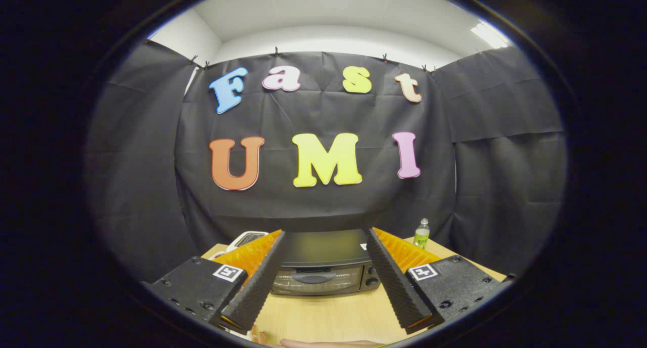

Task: Open the toaster oven, put the food inside, and close the toaster oven door.

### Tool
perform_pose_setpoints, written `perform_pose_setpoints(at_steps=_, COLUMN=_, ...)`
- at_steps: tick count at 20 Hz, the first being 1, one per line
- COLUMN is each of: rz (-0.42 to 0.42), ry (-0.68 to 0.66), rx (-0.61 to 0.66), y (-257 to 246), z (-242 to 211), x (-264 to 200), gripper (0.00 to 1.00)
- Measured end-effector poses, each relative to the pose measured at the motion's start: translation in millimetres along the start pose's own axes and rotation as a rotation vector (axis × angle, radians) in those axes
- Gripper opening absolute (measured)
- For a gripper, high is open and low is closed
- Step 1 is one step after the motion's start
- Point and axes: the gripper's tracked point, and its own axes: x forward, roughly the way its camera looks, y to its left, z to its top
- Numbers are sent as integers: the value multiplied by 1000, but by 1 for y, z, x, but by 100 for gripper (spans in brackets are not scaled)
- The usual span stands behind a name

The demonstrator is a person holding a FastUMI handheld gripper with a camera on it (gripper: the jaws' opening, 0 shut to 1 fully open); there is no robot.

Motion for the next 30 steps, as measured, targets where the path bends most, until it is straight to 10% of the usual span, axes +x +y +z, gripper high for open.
perform_pose_setpoints(at_steps=30, rz=53, ry=273, rx=-88, y=18, z=-192, x=166, gripper=100)
